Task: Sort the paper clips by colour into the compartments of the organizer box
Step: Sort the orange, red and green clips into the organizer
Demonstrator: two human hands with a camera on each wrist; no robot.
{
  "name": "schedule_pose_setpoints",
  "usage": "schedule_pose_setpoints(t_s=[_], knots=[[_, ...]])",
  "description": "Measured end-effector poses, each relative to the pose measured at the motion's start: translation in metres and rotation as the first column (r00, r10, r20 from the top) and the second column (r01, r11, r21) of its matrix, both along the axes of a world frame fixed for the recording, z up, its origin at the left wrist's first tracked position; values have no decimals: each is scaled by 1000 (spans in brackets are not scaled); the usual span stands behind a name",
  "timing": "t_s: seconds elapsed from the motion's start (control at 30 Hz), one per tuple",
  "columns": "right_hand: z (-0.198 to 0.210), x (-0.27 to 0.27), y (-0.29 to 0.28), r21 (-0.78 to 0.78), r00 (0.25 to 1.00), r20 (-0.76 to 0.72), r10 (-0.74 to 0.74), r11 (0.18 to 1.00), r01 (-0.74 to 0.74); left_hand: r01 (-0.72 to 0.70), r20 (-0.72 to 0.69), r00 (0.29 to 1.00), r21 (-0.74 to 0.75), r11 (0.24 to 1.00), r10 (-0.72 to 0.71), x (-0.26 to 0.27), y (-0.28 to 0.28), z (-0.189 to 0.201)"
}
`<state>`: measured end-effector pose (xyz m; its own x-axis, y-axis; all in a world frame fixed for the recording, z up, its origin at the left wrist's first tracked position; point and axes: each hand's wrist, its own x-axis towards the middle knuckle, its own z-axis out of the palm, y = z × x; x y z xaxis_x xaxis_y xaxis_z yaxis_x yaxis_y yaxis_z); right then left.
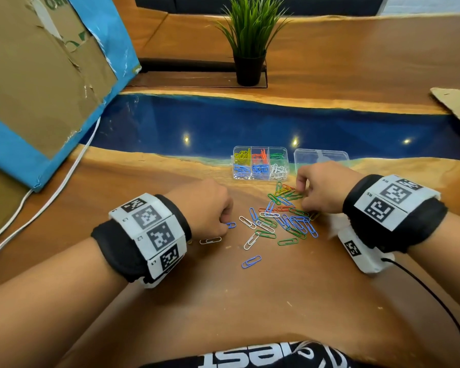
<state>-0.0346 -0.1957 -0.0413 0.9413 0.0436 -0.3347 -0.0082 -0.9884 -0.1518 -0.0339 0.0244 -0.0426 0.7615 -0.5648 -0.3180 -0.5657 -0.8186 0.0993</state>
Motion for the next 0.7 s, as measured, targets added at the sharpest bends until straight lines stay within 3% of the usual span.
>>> schedule_pose_setpoints(t_s=[0.2, 0.37, 0.43, 0.47, 0.53, 0.57, 0.6, 0.63, 0.7], knots=[[0, 0, -1, 25, 999, -30, 11, 1000, -11, 5, 42, 999, 99, 995, -9, -4, -10, 2], [6, 0, -13, 167, 998, -5, -69, 984, 69, -14, 78, 997, 86, 996, 7, -3, -11, 3], [9, 0, -18, 405, 976, -94, -197, 888, 218, -99, -37, 995, -37, 994, 98, 2, -6, 4], [10, -2, -20, 550, 946, -179, -269, 770, 323, -179, -136, 977, -110, 978, 164, 4, -4, 6], [9, -3, -25, 738, 857, -379, -349, 445, 507, -396, -386, 879, -262, 880, 281, 7, -2, 9], [8, -4, -27, 764, 819, -454, -352, 320, 561, -515, -528, 794, -322, 794, 301, 8, -3, 10], [7, -4, -27, 767, 794, -500, -347, 247, 592, -623, -660, 695, -355, 697, 285, 9, -4, 11], [7, -6, -26, 767, 786, -518, -337, 225, 601, -702, -759, 606, -369, 609, 240, 9, -5, 12], [4, -10, -25, 762, 806, -500, -317, 282, 583, -782, -863, 489, -371, 500, 125, 11, -6, 11]])
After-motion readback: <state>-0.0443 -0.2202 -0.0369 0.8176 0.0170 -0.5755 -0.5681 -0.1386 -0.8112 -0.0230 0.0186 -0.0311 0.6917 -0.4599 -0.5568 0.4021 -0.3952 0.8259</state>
